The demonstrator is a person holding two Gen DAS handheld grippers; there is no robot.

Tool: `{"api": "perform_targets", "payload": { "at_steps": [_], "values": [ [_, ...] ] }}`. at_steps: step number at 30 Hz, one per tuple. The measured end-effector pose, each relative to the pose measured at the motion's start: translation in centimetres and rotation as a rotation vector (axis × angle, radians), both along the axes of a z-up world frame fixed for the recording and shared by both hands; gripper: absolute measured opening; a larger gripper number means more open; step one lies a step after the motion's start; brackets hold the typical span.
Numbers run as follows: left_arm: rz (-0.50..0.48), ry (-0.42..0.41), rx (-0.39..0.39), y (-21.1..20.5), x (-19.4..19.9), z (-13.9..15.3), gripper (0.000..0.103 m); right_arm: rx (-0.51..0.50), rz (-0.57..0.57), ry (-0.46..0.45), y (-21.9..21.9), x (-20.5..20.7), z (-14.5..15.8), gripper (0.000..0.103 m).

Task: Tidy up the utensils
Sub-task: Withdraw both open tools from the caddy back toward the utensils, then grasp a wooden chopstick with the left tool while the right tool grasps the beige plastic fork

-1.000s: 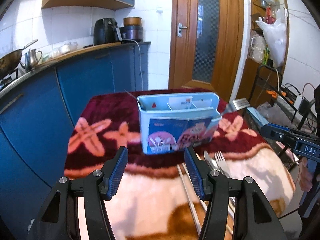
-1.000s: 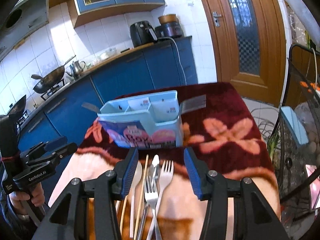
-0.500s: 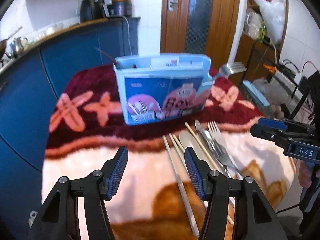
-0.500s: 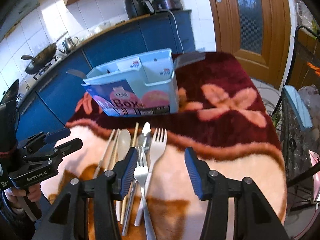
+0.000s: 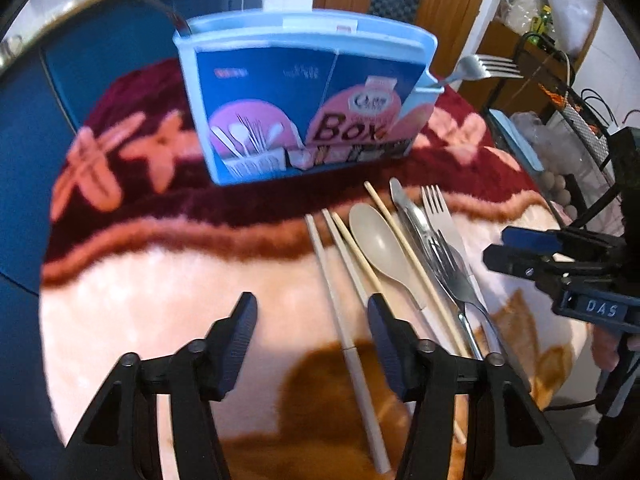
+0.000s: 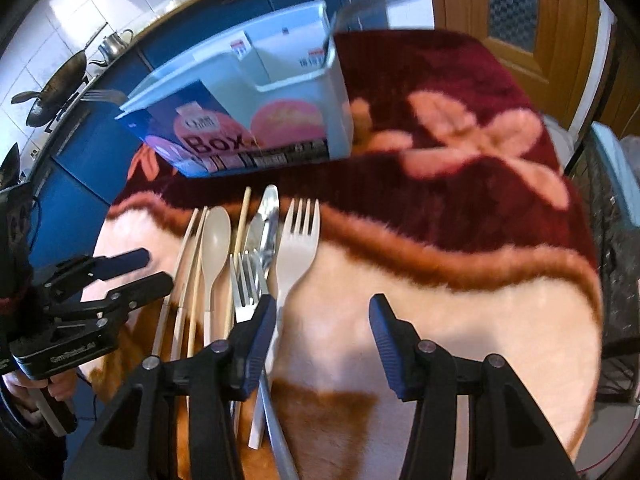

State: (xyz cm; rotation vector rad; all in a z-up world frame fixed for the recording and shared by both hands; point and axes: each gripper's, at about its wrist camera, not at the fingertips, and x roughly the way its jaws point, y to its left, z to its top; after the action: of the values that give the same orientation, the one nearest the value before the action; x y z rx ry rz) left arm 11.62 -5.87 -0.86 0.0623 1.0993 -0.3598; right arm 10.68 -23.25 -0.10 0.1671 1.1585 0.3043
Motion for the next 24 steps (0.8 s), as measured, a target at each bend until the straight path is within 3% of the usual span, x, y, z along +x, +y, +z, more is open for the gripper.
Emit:
{"api": "perform_targets", "payload": {
  "at_steps": [4,7,10,16,18,24],
  "values": [
    [-0.007,0.064,-0.034,-0.4,0.7,-1.2,0.032,-0.018,0.015,0.013,0.4,0.5,-0.1,0.037],
    [-0.012,0.064,-0.04,-0.5,1.1,-1.5,0.03,-0.001,0.031,0.026,0.7,0.9,0.1,0.031],
    [-0.009,0.07,-0.057,-0.4,1.6,-1.5,0.028,0.032,0.039,0.052,1.1,1.4,0.1,0.031],
    [-0.025,0.062,-0.043,-0.7,2.5,-1.5,0.023,-0.007,0.047,0.059,2.3,2.2,-0.5,0.025],
    [-0.034,0.054,-0.036,-0.8,2.6,-1.6,0.017,-0.012,0.048,0.052,2.5,2.4,-0.6,0.025],
    [-0.021,0.067,-0.086,0.0,3.1,-1.6,0.01,-0.022,0.04,0.019,3.0,2.4,-0.8,0.021]
  ]
}}
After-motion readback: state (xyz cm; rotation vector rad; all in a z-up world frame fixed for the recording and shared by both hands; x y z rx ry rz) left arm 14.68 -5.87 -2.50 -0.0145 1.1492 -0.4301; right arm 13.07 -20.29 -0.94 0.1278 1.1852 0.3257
